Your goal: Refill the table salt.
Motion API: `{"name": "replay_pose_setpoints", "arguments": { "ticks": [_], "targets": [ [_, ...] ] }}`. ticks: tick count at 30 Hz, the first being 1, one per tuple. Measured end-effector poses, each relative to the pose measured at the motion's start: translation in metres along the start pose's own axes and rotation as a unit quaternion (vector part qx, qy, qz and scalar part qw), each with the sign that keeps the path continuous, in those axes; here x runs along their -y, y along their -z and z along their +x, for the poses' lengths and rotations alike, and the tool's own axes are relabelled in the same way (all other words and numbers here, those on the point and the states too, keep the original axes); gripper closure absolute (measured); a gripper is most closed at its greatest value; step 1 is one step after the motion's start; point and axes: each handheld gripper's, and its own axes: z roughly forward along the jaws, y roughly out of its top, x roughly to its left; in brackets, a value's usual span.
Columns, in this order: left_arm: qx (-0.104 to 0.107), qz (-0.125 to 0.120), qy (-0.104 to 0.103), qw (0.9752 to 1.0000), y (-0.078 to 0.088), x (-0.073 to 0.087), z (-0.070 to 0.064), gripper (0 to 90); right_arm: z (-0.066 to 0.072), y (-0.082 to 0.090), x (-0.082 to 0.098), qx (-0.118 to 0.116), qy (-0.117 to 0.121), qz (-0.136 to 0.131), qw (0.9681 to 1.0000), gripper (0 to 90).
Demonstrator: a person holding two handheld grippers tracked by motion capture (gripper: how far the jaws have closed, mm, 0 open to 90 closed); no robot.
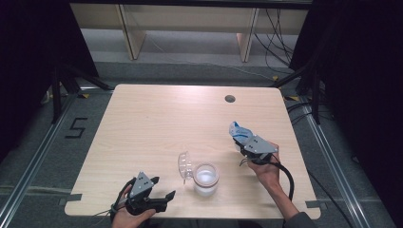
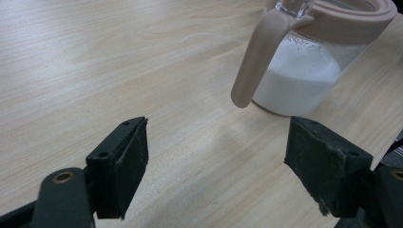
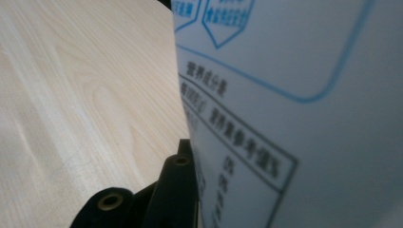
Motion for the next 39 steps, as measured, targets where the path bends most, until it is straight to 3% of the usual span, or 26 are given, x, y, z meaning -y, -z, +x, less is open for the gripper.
{"name": "replay_pose_setpoints", "arguments": {
  "ticks": [8, 14, 16, 17, 18, 19, 21, 22, 24, 25, 26, 27, 32, 37, 38, 39],
  "targets": [
    [0.000, 0.000, -0.003, 1.0000, 0.000, 0.000, 0.000, 21.9, -0.005, -0.015, 0.007, -0.009, -0.050, -0.003, 0.9987, 80.2],
    [0.002, -0.003, 0.005, 1.0000, -0.001, 0.000, -0.001, 21.8, -0.009, -0.025, 0.014, -0.014, -0.101, -0.006, 0.9947, 80.3],
    [0.002, -0.004, 0.005, 1.0000, -0.001, 0.000, -0.001, 21.8, -0.012, -0.029, 0.016, -0.014, -0.097, -0.015, 0.9950, 80.3],
    [0.002, -0.003, -0.001, 1.0000, 0.000, 0.000, 0.000, 21.9, -0.011, -0.030, 0.017, -0.020, -0.110, -0.012, 0.9936, 80.3],
    [0.002, -0.003, -0.001, 1.0000, 0.000, 0.000, 0.000, 21.9, -0.013, -0.033, 0.018, -0.017, -0.098, -0.020, 0.9948, 80.3],
    [0.003, -0.004, 0.003, 1.0000, 0.000, 0.000, -0.001, 21.8, -0.010, -0.033, 0.018, -0.021, -0.123, -0.013, 0.9921, 80.3],
    [0.003, -0.005, 0.004, 1.0000, 0.000, 0.000, -0.001, 21.8, -0.012, -0.036, 0.020, -0.012, -0.115, -0.026, 0.9929, 80.3],
    [0.003, -0.004, 0.004, 1.0000, 0.000, 0.000, -0.001, 21.8, -0.012, -0.036, 0.021, -0.021, -0.122, -0.023, 0.9921, 80.3],
    [0.003, -0.004, 0.003, 1.0000, 0.000, 0.000, -0.001, 21.8, -0.010, -0.037, 0.023, -0.018, -0.135, -0.022, 0.9905, 80.3],
    [0.003, -0.004, 0.003, 1.0000, 0.000, 0.000, -0.001, 21.8, -0.012, -0.038, 0.024, -0.016, -0.127, -0.020, 0.9916, 80.4],
    [0.002, -0.004, 0.003, 1.0000, 0.000, 0.000, -0.001, 21.8, -0.010, -0.037, 0.024, -0.019, -0.135, -0.010, 0.9906, 80.4],
    [0.003, -0.004, 0.003, 1.0000, 0.000, 0.000, -0.001, 21.9, -0.012, -0.038, 0.025, -0.017, -0.121, -0.017, 0.9924, 80.4],
    [0.003, -0.005, 0.005, 1.0000, 0.000, 0.000, -0.002, 21.8, -0.013, -0.038, 0.030, -0.012, -0.130, -0.020, 0.9912, 80.1],
    [0.002, -0.004, 0.003, 1.0000, 0.000, 0.000, -0.001, 21.8, -0.014, -0.032, 0.029, -0.008, -0.130, -0.009, 0.9914, 73.9],
    [0.002, -0.003, 0.004, 1.0000, 0.000, 0.000, -0.001, 21.8, -0.012, -0.030, 0.028, -0.014, -0.145, -0.002, 0.9893, 73.0],
    [0.002, -0.004, 0.004, 1.0000, 0.000, 0.000, -0.001, 21.8, -0.013, -0.029, 0.029, -0.012, -0.135, -0.005, 0.9908, 72.6]
  ]
}}
